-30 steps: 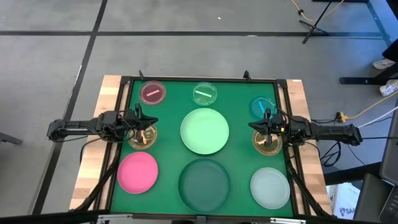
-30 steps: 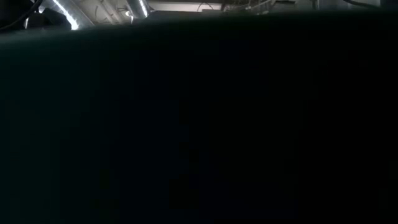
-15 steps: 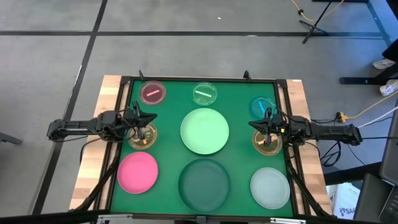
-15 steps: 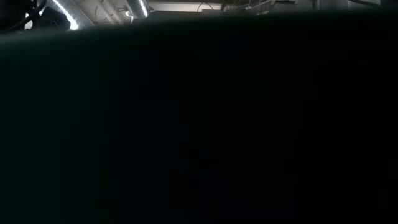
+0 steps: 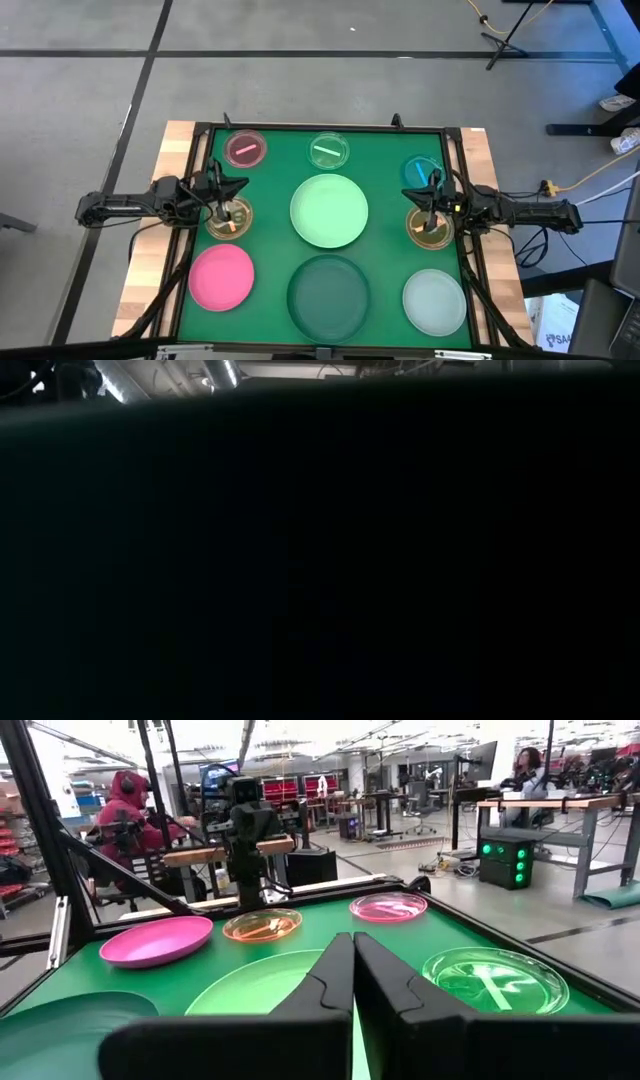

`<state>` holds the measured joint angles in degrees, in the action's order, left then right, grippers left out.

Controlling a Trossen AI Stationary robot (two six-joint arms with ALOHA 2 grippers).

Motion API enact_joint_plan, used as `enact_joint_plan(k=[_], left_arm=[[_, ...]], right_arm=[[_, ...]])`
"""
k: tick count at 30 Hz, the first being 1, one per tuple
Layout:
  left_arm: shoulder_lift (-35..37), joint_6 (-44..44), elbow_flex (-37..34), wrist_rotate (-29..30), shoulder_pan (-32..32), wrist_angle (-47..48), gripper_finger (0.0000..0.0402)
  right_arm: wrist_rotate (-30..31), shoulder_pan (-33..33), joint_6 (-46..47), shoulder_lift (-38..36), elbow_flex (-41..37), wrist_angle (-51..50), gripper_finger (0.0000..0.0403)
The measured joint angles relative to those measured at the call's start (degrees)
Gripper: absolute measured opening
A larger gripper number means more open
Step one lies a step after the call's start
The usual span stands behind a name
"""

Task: Stack plastic plates
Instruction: Stack the dark green plate on the light green plate

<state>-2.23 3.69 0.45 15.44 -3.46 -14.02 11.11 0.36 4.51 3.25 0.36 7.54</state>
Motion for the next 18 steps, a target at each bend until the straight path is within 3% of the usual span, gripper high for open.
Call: enact_joint_plan(k=[5,14,18], left_arm=[[-1.7,4.3,0.0,0.1,0.0,-1.7,0.0018],[-6.3,11.8,0.0,-1.0,-0.8,-10.7,0.0018],[-7.1,10.0,0.0,-5.4,-1.6,-13.0,0.0017]], right_arm=[[3.6,0.0,-2.3,2.7,0.0,2.3,0.0002],[1.8,0.0,-2.2,14.7,1.0,10.5,0.0002],[1.3,0.0,-2.2,20.5,3.3,13.3,0.0002]])
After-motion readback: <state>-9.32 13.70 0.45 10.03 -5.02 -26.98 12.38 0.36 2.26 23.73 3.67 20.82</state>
